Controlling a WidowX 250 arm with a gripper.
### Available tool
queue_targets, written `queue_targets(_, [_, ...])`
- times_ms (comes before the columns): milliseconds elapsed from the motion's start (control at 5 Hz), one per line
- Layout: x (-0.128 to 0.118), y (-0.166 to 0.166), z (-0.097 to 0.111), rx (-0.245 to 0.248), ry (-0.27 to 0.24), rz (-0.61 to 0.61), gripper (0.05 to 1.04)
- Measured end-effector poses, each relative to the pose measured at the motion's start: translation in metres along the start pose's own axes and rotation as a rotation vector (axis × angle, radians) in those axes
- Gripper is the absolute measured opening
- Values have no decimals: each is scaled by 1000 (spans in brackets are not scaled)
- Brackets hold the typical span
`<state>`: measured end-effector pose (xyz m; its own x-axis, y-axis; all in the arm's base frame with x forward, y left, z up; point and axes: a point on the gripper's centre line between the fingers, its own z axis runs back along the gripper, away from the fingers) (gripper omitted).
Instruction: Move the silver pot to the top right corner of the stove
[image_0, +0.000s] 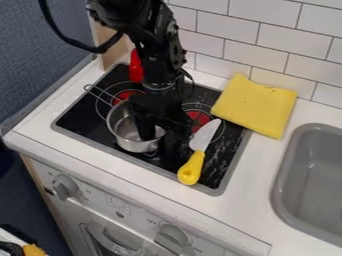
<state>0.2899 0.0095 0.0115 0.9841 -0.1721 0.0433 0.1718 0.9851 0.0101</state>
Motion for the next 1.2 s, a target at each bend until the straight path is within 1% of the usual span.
queue_targets(200, [-3, -6, 24, 38, -48, 0, 372])
queue_targets(400, [-7, -9, 53, 79, -100, 48, 156])
queue_targets(600, [-2, -20, 65, 101, -99, 80, 58])
queue_targets(800, [3, -26, 70, 97, -111, 86, 72])
queue_targets(1000, [-3, -17, 54, 85, -76, 134, 220])
queue_targets(1200, [-5, -11, 27, 56, -4, 134, 478])
